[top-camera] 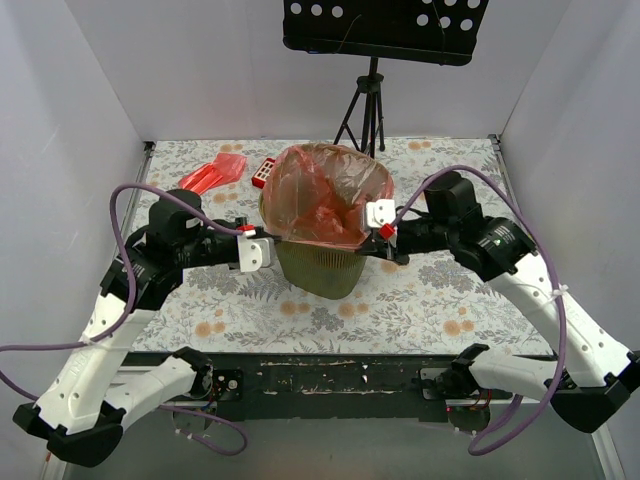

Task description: Put the trash bags into the trash bin

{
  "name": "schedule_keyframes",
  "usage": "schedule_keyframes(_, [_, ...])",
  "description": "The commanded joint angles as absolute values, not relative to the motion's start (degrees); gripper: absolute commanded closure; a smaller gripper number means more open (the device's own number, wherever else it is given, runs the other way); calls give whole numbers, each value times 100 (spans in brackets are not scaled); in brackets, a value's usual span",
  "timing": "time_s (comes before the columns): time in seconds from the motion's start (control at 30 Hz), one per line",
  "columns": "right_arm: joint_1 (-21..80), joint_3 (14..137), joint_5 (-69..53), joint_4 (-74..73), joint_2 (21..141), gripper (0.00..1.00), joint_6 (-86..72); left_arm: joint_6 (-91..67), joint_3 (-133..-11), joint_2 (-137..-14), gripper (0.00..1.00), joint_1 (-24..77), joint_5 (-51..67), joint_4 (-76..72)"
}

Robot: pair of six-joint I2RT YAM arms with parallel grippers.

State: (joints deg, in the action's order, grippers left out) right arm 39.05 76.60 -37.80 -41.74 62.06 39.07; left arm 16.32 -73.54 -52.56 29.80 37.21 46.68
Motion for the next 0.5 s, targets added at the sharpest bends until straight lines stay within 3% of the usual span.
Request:
schedule_keyframes(0.0, [3867, 7436, -3542, -3990, 6126, 99, 3691, 1494, -7303, -4975, 100, 2874, 3349, 5149])
schedule_keyframes(0.23, [3981, 7164, -3446, -3832, 6003, 99, 3700, 2021, -7085, -4694, 100, 2874, 2717, 5651])
schedule_keyframes(0.47, [4139, 5890, -2778, -2656, 5195, 99, 3858, 1758, -6154, -4307, 100, 2874, 2146, 5021])
